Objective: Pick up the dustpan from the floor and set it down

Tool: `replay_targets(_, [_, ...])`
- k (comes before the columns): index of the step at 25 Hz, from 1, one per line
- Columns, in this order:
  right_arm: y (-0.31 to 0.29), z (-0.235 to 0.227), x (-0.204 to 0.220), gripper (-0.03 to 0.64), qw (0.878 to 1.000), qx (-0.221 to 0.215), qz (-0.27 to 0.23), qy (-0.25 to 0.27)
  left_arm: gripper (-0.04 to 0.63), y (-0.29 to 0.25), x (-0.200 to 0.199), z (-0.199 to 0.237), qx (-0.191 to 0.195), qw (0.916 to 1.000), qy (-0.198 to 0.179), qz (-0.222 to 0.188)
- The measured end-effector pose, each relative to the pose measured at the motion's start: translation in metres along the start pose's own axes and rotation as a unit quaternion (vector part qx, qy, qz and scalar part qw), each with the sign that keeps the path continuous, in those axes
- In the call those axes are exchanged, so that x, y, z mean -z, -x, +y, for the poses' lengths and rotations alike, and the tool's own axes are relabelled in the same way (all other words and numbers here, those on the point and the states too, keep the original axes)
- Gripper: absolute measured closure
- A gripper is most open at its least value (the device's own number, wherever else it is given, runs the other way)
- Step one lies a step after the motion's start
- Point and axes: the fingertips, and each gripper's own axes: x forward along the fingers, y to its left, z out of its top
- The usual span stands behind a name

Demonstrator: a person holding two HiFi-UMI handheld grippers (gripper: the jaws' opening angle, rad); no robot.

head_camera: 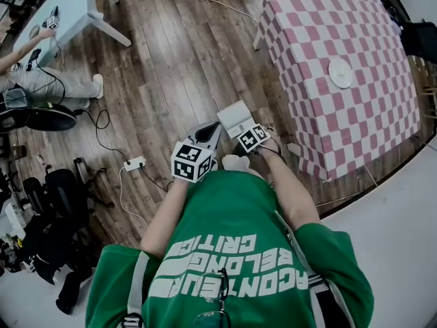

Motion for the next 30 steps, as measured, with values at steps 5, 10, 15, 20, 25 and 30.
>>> replay_targets(5, [0.007,-0.006,0.012,0.503,1.000,0.001,-0.008,-0.017,0.600,0.002,0.003,-0.004,0.000,1.0000,-0.001,0.000])
replay_targets(10, [0.028,-0.016,0.016,0.503,0.998,0.005,-0.030,-0.051,0.600,0.006,0.001,-0.004,0.002,1.0000,-0.003,-0.001])
replay_targets(15, [0.061,-0.021,0.022,0.503,0.994,0.013,-0.063,-0.089,0.600,0.006,-0.004,-0.002,0.011,0.9999,-0.006,-0.003])
replay_targets(20, [0.105,-0.022,0.032,0.503,0.987,0.025,-0.103,-0.121,0.600,0.007,-0.008,-0.002,0.023,0.9997,-0.010,-0.006])
replay_targets(25, [0.162,-0.017,0.038,0.503,0.977,0.051,-0.151,-0.144,0.600,0.013,-0.017,0.004,0.047,0.9985,-0.025,-0.010])
replay_targets(30, [0.221,-0.004,0.041,0.503,0.960,0.082,-0.205,-0.172,0.600,0.030,-0.023,0.018,0.072,0.9966,-0.037,-0.015])
